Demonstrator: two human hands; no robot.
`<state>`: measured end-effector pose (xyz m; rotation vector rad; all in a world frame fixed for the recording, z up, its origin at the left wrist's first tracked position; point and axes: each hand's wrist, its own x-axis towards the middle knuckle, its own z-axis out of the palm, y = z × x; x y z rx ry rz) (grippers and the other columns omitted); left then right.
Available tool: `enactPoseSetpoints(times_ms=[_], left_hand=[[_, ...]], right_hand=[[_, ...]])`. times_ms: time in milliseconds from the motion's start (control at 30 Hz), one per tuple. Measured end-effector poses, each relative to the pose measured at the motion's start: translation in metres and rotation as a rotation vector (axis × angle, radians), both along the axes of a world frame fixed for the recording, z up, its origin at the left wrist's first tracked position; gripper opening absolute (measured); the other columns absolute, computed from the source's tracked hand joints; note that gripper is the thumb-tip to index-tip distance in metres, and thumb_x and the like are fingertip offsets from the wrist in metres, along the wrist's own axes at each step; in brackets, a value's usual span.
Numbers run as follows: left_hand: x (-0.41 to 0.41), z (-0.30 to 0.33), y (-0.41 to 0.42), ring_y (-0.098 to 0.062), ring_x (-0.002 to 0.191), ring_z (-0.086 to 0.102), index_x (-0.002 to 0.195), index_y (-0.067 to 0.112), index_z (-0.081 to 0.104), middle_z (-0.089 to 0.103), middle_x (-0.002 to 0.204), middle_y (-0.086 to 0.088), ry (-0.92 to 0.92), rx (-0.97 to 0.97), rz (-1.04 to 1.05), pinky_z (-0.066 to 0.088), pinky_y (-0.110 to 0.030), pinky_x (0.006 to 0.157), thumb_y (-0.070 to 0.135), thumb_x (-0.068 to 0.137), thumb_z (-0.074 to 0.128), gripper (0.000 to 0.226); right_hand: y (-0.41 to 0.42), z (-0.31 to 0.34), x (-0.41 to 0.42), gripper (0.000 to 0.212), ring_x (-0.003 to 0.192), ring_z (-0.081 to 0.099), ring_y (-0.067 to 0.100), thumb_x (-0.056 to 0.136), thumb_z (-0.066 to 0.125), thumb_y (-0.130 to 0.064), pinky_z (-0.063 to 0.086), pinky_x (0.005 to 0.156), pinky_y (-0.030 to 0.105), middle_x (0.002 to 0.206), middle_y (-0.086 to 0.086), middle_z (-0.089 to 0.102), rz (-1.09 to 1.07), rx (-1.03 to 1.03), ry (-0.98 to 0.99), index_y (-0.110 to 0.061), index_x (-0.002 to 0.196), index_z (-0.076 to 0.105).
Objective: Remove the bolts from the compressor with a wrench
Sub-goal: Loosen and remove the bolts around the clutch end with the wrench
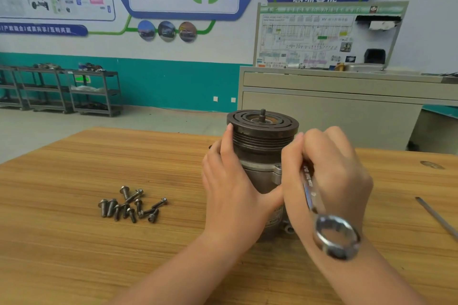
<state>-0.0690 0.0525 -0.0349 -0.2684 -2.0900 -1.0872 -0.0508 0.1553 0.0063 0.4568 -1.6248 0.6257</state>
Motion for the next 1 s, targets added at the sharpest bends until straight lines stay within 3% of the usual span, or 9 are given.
enactPoseSetpoints(times_ms=[133, 200, 300, 400, 567, 767, 900, 1000], left_hand=[[0.001, 0.002, 0.0, -0.018, 0.135, 0.026, 0.152, 0.018, 0.014, 0.031, 0.144, -0.002, 0.0, 0.039, 0.03, 0.029, -0.046, 0.113, 0.064, 0.058, 0.074, 0.12], [0.001, 0.003, 0.001, -0.016, 0.134, 0.026, 0.152, 0.02, 0.014, 0.031, 0.143, 0.0, -0.01, 0.052, 0.025, 0.03, -0.045, 0.113, 0.063, 0.057, 0.073, 0.12], [0.001, 0.003, 0.002, -0.017, 0.133, 0.028, 0.152, 0.018, 0.017, 0.033, 0.141, 0.0, -0.004, 0.067, 0.029, 0.032, -0.045, 0.112, 0.06, 0.058, 0.073, 0.117], [0.0, 0.003, 0.003, -0.016, 0.132, 0.028, 0.151, 0.019, 0.017, 0.033, 0.141, 0.001, -0.005, 0.065, 0.033, 0.032, -0.045, 0.112, 0.059, 0.059, 0.073, 0.115], [-0.002, 0.001, 0.003, -0.015, 0.131, 0.028, 0.151, 0.019, 0.017, 0.033, 0.14, 0.001, 0.014, 0.062, 0.045, 0.033, -0.046, 0.112, 0.059, 0.06, 0.072, 0.114], [-0.003, 0.0, 0.003, -0.016, 0.13, 0.029, 0.15, 0.018, 0.019, 0.035, 0.138, -0.001, 0.038, 0.064, 0.057, 0.033, -0.047, 0.111, 0.057, 0.061, 0.073, 0.112], [-0.005, -0.003, 0.003, -0.014, 0.13, 0.028, 0.151, 0.023, 0.015, 0.033, 0.14, 0.003, 0.035, 0.067, 0.052, 0.034, -0.047, 0.111, 0.055, 0.062, 0.081, 0.115], [-0.005, -0.003, 0.003, -0.013, 0.131, 0.028, 0.151, 0.022, 0.016, 0.033, 0.14, 0.003, 0.042, 0.069, 0.049, 0.032, -0.046, 0.112, 0.055, 0.062, 0.08, 0.115]], right_hand=[[0.017, -0.01, -0.013, 0.038, 0.05, 0.043, 0.015, 0.092, 0.051, -0.008, 0.035, 0.052, 0.02, 0.052, 0.002, 0.042, 0.222, -0.363, 0.012, -0.009, 0.058, 0.036], [0.028, -0.004, -0.021, 0.035, 0.042, 0.05, 0.016, 0.094, 0.051, -0.009, 0.04, 0.044, 0.024, 0.048, 0.004, 0.051, 0.5, -0.69, -0.142, -0.007, 0.061, 0.042], [0.043, 0.008, -0.034, 0.03, 0.039, 0.051, 0.009, 0.096, 0.054, -0.01, 0.038, 0.037, 0.018, 0.051, -0.002, 0.054, 0.914, -1.188, -0.508, -0.011, 0.067, 0.047], [0.058, 0.014, -0.043, 0.026, 0.043, 0.053, 0.007, 0.096, 0.055, -0.01, 0.039, 0.039, 0.016, 0.057, 0.0, 0.055, 1.039, -1.387, -0.492, -0.011, 0.07, 0.049], [0.051, 0.011, -0.034, 0.042, 0.043, 0.061, 0.017, 0.095, 0.058, -0.013, 0.044, 0.04, 0.021, 0.05, -0.001, 0.058, 0.713, -0.916, -0.303, -0.02, 0.056, 0.045], [0.031, 0.002, -0.014, 0.043, 0.048, 0.06, 0.019, 0.096, 0.055, -0.023, 0.048, 0.049, 0.036, 0.051, 0.004, 0.055, 0.31, -0.362, -0.1, -0.007, 0.058, 0.044], [0.015, -0.005, -0.007, 0.038, 0.052, 0.037, 0.015, 0.093, 0.057, -0.007, 0.029, 0.05, 0.014, 0.06, 0.005, 0.043, 0.095, -0.063, 0.079, -0.005, 0.057, 0.046], [0.015, -0.005, -0.011, 0.037, 0.053, 0.031, 0.012, 0.093, 0.052, -0.006, 0.027, 0.051, 0.013, 0.06, 0.002, 0.037, 0.117, -0.133, 0.102, -0.013, 0.059, 0.039]])
